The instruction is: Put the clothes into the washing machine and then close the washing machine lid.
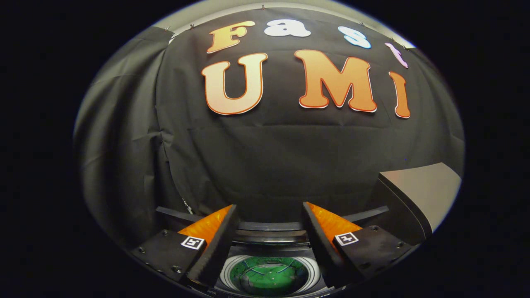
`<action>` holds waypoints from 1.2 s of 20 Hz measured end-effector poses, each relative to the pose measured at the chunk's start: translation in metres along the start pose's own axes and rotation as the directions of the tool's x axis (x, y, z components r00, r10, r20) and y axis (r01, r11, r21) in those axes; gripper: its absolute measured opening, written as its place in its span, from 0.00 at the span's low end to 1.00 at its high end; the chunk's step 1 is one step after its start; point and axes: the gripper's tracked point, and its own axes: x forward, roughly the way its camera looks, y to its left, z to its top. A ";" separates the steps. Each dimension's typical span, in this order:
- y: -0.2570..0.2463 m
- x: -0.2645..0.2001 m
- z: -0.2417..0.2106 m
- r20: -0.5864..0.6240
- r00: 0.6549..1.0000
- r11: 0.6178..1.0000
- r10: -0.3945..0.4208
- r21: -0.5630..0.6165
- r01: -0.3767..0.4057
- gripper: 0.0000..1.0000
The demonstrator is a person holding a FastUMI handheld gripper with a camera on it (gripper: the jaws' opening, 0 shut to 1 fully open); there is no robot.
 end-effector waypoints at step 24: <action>0.000 -0.025 -0.219 -0.358 0.934 0.999 0.010 0.046 0.007 1.00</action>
